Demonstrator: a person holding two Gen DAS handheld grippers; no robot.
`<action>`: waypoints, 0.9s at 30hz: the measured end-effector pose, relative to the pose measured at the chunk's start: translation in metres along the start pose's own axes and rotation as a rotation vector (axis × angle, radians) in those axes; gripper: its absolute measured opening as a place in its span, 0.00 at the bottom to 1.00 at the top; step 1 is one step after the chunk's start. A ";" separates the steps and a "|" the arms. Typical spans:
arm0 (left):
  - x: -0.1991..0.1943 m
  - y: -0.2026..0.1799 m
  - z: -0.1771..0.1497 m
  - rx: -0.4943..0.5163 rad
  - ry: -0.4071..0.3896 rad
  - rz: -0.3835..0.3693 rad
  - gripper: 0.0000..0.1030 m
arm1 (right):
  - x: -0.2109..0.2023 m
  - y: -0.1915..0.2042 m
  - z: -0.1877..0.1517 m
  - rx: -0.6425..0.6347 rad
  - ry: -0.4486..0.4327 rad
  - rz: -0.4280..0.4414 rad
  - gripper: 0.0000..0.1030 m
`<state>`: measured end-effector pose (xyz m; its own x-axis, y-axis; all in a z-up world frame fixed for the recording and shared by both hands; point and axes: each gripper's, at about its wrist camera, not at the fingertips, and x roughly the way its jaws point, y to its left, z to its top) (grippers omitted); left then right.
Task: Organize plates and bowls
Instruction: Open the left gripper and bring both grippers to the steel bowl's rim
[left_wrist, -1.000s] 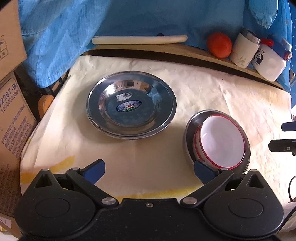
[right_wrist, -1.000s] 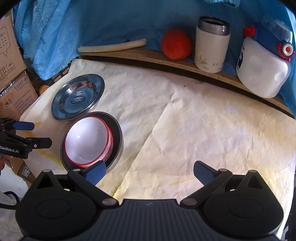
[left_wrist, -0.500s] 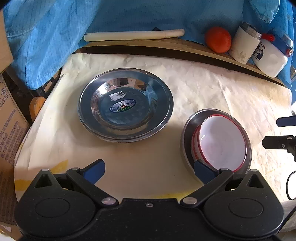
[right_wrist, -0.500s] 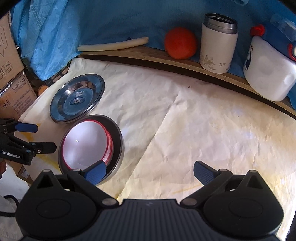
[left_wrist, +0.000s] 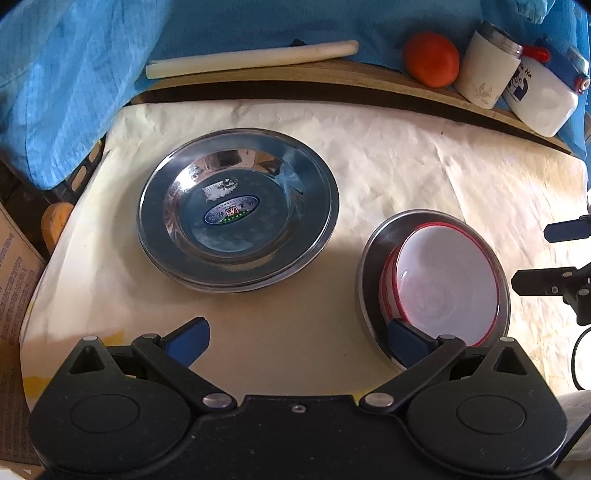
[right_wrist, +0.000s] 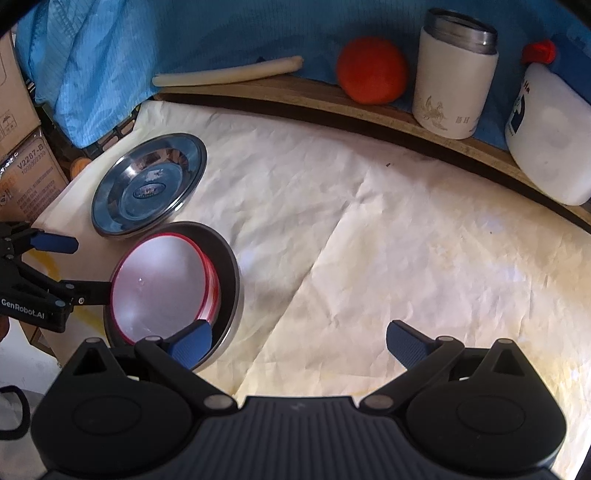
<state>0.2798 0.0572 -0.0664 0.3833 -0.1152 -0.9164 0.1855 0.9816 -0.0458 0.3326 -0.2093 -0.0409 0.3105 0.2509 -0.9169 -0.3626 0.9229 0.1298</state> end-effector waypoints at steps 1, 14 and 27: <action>0.001 0.000 0.000 0.000 0.005 0.000 0.99 | 0.001 0.000 0.000 -0.001 0.005 -0.001 1.00; 0.007 -0.003 0.001 0.002 0.029 0.026 0.99 | 0.012 0.001 0.002 -0.006 0.028 0.010 1.00; 0.005 -0.008 0.002 0.032 0.015 0.022 0.85 | 0.018 0.002 0.002 0.042 0.048 0.076 0.77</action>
<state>0.2817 0.0481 -0.0695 0.3745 -0.0909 -0.9228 0.2064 0.9784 -0.0126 0.3396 -0.2022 -0.0563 0.2406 0.3069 -0.9208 -0.3461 0.9134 0.2140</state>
